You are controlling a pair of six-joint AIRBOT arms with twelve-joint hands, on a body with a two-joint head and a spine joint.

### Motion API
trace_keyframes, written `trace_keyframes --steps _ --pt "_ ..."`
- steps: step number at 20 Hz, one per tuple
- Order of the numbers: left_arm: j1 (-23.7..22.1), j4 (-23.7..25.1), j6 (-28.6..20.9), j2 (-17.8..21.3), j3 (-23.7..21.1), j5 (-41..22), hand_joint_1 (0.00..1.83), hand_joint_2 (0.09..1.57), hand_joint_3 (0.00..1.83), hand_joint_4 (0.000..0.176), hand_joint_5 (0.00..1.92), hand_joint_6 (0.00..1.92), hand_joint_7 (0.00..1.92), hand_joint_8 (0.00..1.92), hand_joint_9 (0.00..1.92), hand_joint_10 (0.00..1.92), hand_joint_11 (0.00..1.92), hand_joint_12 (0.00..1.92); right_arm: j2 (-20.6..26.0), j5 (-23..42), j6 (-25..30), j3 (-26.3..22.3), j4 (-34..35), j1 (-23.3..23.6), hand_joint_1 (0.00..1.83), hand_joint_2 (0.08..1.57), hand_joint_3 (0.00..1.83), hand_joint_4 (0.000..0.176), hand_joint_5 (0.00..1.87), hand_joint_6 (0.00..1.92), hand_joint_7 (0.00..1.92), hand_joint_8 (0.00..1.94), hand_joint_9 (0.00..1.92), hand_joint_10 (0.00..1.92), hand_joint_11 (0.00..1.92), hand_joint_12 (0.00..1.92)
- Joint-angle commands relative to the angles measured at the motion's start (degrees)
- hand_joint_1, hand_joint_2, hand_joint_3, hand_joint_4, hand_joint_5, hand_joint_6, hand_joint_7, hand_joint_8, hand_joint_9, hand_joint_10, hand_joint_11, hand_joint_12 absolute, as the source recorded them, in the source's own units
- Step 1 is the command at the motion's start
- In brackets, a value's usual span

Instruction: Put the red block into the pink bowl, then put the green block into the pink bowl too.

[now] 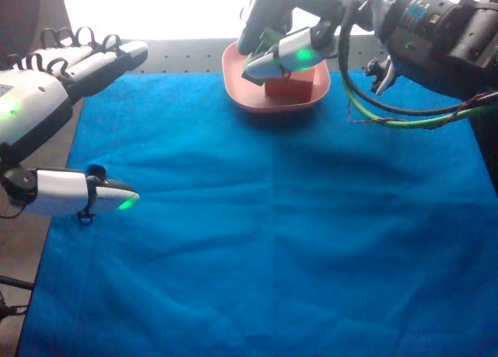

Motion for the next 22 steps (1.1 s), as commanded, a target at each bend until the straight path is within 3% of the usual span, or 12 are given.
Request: trace_keyframes --steps 1,3,5,6,7,9,11,14,15,18,20,22 --pt "-0.9 0.5 -0.1 -0.2 0.3 -6.6 0.91 0.85 0.0 0.062 0.11 0.0 0.01 0.0 0.0 0.0 0.0 0.0 -0.2 4.8 0.2 0.3 2.1 1.2 1.29 1.03 0.0 0.0 1.39 0.0 1.14 0.94 1.12 0.88 0.75 1.52" --pt "-0.9 0.5 -0.1 -0.2 0.3 -6.7 0.92 0.85 0.0 0.058 0.11 0.0 0.01 0.0 0.0 0.0 0.0 0.0 -0.5 4.8 0.2 0.3 1.6 1.4 1.29 1.02 0.0 0.0 1.39 0.0 1.16 0.93 1.14 0.96 0.84 1.52" --pt "-0.9 0.5 -0.2 -0.2 0.3 -6.7 0.92 0.84 0.0 0.064 0.12 0.0 0.02 0.0 0.0 0.0 0.0 0.0 -0.5 4.8 0.2 0.2 0.8 1.4 1.27 1.0 0.0 0.0 1.41 0.05 1.24 0.67 1.13 0.68 0.76 1.39" --pt "-0.9 0.5 -0.3 -0.2 0.2 -6.8 0.92 0.85 0.0 0.079 0.11 0.0 0.01 0.0 0.0 0.0 0.0 0.0 -0.5 4.8 0.2 0.2 0.7 1.4 1.17 1.01 0.01 0.0 1.26 0.46 1.01 0.97 1.04 1.29 0.86 1.75" --pt "-0.9 0.5 -0.4 -0.2 0.2 -6.9 0.92 0.85 0.0 0.078 0.11 0.0 0.02 0.0 0.0 0.0 0.0 0.0 -0.5 4.8 0.2 0.2 0.7 1.4 1.07 0.99 0.0 0.0 0.93 0.18 0.97 0.89 0.97 1.34 0.84 1.74" --pt "-0.9 0.5 -0.5 -0.2 0.2 -6.9 0.92 0.85 0.0 0.067 0.12 0.0 0.02 0.0 0.0 0.0 0.01 0.0 -0.5 4.8 0.2 0.2 0.7 1.4 0.95 0.97 0.0 0.0 0.51 0.01 0.93 0.3 0.84 0.82 0.62 1.44" --pt "-0.9 0.5 -0.5 -0.2 0.2 -6.9 0.93 0.85 0.0 0.053 0.12 0.0 0.03 0.01 0.0 0.0 0.0 0.0 -0.5 4.8 0.2 0.2 0.7 1.4 0.79 0.96 0.0 0.095 0.18 0.0 0.6 0.02 0.58 0.19 0.26 1.09" --pt "-0.9 0.5 -0.6 -0.2 0.2 -6.9 0.95 0.84 0.0 0.056 0.12 0.0 0.04 0.01 0.0 0.0 0.0 0.0 -0.5 4.8 0.2 0.0 0.7 1.4 0.73 0.93 0.0 0.149 0.04 0.0 0.39 0.0 0.45 0.01 0.01 1.18" --pt "-0.9 0.5 -0.7 -0.2 0.1 -7.0 0.95 0.84 0.0 0.051 0.12 0.0 0.04 0.01 0.0 0.0 0.0 0.0 -0.5 4.8 0.2 -0.3 0.7 1.4 0.77 0.91 0.0 0.173 0.04 0.0 0.28 0.0 0.35 0.01 0.0 0.93" --pt "-0.9 0.4 -0.7 -0.2 -0.1 -7.1 0.95 0.85 0.0 0.043 0.1 0.0 0.04 0.0 0.0 0.0 0.0 0.0 0.3 4.8 0.2 -1.9 0.7 1.4 0.7 0.89 0.0 0.176 0.05 0.0 0.23 0.0 0.29 0.0 0.0 0.77" --pt "-0.7 0.1 -0.7 0.1 -0.3 -7.5 0.94 0.84 0.0 0.038 0.1 0.0 0.04 0.0 0.0 0.0 0.02 0.01 2.4 5.3 0.2 -3.0 2.4 1.2 0.71 0.88 0.0 0.176 0.04 0.0 0.19 0.0 0.18 0.01 0.0 0.49" --pt "-0.2 -0.3 -0.7 0.8 -0.8 -8.6 0.95 0.84 0.0 0.029 0.09 0.0 0.03 0.0 0.0 0.0 0.01 0.01 5.1 10.1 0.2 -5.0 5.7 -1.1 0.75 0.87 0.0 0.176 0.05 0.0 0.16 0.0 0.14 0.0 0.0 0.5"
